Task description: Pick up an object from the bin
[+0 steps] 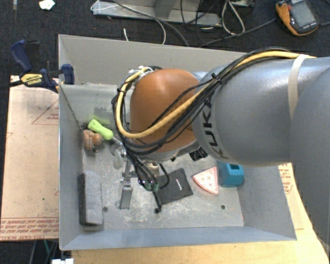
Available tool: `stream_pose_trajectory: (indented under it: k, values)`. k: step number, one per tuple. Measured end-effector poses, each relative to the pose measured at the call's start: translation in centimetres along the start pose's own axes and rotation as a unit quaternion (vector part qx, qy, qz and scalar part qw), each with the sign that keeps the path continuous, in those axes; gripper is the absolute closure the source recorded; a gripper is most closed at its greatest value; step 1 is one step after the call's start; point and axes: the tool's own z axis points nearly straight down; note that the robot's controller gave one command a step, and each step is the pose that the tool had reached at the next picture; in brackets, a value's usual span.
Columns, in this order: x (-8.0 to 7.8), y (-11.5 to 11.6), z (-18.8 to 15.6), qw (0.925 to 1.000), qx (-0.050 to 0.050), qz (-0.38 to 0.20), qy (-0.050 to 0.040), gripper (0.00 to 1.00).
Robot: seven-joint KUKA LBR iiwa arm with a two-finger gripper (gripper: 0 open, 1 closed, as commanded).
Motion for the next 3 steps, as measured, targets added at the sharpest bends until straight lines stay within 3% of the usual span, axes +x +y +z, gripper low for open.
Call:
stream_pose_trajectory:
  k: [1,2,3]
  values:
    - [-0.2,-0.1,-0.3,1.0000,-0.001,0.002,-0.0032,0.00]
    - [-0.2,-3.8,4.2,0.9970,-0.001,-0.078,-0.0045,0.00]
    - [-0.3,-8.5,6.1,0.9674,0.000,-0.253,-0.0050,0.00]
